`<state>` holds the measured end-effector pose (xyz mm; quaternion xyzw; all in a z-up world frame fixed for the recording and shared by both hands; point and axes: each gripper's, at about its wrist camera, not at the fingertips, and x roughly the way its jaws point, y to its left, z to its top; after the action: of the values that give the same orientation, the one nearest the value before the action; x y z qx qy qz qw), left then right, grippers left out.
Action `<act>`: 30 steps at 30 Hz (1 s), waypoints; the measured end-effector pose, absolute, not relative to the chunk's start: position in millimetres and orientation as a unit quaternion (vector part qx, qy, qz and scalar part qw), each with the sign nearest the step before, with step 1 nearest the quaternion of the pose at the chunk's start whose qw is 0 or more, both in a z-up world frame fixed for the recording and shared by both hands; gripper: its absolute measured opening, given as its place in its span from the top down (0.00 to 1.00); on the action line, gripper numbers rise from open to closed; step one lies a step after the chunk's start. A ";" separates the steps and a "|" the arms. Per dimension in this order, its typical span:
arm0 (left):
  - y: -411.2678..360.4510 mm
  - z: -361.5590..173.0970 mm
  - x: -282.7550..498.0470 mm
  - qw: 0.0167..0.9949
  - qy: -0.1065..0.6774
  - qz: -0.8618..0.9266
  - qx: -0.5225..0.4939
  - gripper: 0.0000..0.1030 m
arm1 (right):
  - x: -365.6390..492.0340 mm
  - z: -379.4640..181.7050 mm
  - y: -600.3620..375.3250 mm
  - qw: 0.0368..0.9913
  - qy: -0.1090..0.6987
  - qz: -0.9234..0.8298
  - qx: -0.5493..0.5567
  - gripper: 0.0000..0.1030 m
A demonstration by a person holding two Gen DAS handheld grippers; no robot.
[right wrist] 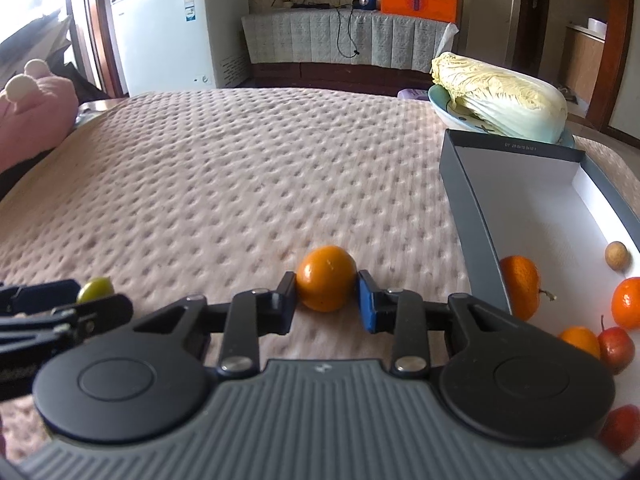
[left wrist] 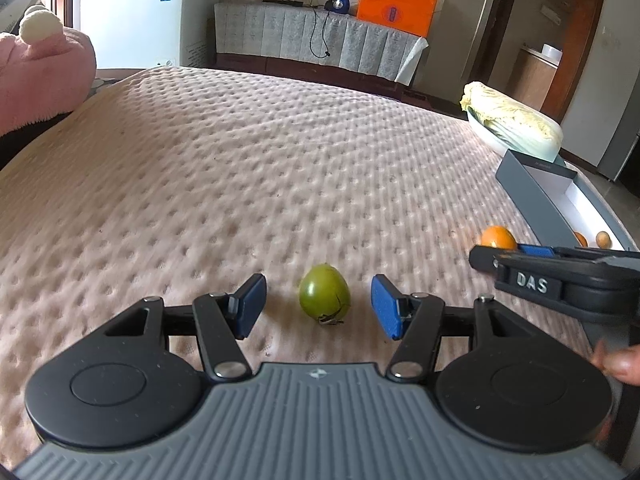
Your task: Organize fruits
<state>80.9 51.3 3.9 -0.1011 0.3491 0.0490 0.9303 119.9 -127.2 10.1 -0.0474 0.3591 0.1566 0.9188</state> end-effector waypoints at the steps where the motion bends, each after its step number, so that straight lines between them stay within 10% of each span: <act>1: 50.4 3.7 81.3 0.931 0.349 0.048 -0.099 0.38 | 117.9 11.0 -128.3 0.917 0.362 0.159 -0.048 0.66; 10: 43.1 1.5 84.6 0.933 0.345 0.047 -0.089 0.41 | 99.0 17.4 -136.3 0.900 0.389 0.186 -0.064 0.66; 18: 38.3 0.7 87.0 0.935 0.340 0.059 -0.080 0.70 | 89.0 18.4 -146.6 0.892 0.396 0.202 -0.079 0.66; 30: 34.9 5.5 87.9 0.938 0.332 0.061 -0.082 0.72 | 89.0 23.1 -153.2 0.891 0.394 0.216 -0.072 0.66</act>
<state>87.9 34.9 5.5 -0.0824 0.3321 0.0606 0.9377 89.0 -153.2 23.1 -0.0722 0.3935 0.2160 0.8907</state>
